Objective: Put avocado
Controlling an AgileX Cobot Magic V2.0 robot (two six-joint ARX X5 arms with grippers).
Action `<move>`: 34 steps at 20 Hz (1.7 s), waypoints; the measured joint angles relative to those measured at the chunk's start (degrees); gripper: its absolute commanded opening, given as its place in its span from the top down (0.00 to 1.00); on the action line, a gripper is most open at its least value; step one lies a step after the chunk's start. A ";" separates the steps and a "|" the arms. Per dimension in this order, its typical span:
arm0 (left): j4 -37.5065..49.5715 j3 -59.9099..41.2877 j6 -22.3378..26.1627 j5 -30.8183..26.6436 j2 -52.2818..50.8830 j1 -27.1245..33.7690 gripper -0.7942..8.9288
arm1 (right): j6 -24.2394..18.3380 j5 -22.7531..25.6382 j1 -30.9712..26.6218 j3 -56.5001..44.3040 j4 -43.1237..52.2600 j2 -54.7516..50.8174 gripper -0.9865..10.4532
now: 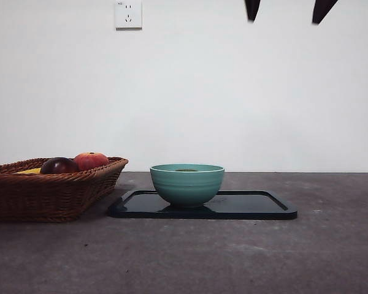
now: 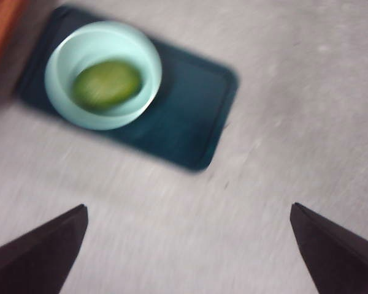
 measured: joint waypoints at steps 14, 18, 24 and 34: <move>-0.02 0.00 -0.02 0.00 0.00 0.00 0.34 | 10.40 -5.07 20.15 -40.44 4.00 -57.20 0.43; -0.02 0.00 -0.02 0.00 0.00 0.00 0.34 | 10.97 -5.20 20.17 -41.20 4.04 -62.38 0.43; -0.02 0.00 0.00 0.00 0.00 0.00 0.35 | 11.19 -5.11 20.17 -41.20 4.17 -62.71 0.43; -3.37 0.00 0.02 0.00 0.00 0.00 0.90 | 11.28 -4.76 20.17 -41.20 4.35 -62.71 0.90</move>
